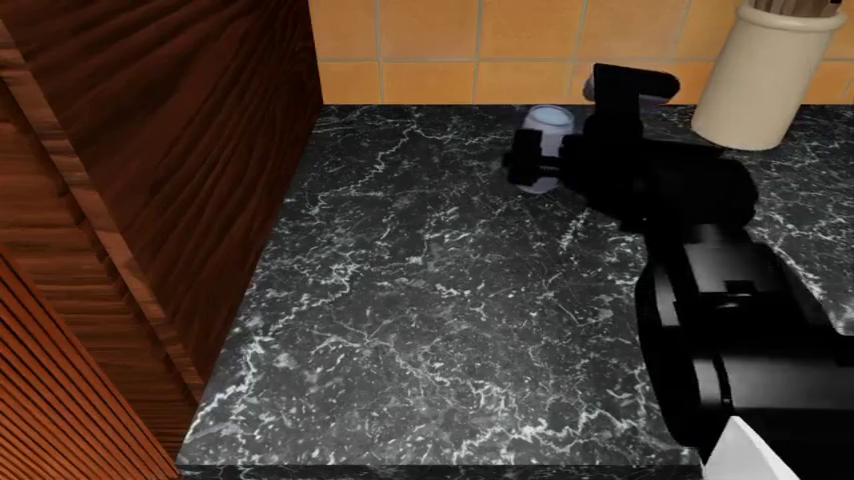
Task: Move the drinks to the dining counter.
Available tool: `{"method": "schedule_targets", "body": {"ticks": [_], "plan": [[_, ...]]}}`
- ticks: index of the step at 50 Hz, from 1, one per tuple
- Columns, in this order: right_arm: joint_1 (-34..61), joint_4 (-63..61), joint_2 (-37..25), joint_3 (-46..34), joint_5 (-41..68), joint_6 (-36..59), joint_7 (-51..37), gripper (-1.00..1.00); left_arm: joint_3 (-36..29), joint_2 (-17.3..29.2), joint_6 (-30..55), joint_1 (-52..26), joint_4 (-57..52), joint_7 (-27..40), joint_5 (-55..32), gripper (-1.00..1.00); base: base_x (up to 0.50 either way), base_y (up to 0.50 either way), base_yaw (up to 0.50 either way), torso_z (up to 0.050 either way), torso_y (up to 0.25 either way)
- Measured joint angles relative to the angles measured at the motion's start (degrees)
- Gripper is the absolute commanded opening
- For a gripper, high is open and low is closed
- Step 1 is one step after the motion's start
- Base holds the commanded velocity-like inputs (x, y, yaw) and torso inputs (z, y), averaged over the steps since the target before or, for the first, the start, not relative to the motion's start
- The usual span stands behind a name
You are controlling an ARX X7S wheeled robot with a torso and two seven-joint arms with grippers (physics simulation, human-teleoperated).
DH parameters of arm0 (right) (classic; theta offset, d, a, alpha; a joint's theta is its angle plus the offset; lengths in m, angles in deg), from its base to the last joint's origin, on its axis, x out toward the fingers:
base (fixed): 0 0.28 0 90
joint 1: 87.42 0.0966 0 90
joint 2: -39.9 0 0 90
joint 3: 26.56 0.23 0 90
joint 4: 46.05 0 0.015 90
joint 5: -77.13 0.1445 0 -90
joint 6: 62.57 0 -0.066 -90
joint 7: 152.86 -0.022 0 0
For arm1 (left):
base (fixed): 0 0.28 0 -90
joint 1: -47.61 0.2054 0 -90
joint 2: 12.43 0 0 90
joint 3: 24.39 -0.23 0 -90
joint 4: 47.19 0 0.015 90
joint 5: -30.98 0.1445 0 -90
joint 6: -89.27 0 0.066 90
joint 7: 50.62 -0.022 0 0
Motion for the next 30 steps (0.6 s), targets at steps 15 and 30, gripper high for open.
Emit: {"method": "schedule_targets", "body": {"ticks": [15, 30], "plan": [[-0.1, 0.2, 0.1, 5.8, -4.3, -0.1, 0.1, -1.0, -0.2, -0.6, -0.7, 0.5, 0.1, -0.8, 0.8, 1.0, 0.0, 0.0, 0.0, 0.0, 0.0], [-10.2, -33.2, 0.1, 3.7, -7.9, 13.3, 4.5, -1.0, 0.0, -0.5, -1.1, 0.8, 0.2, -0.6, 0.0, 1.0, 0.0, 0.0, 0.0, 0.0, 0.0]]}}
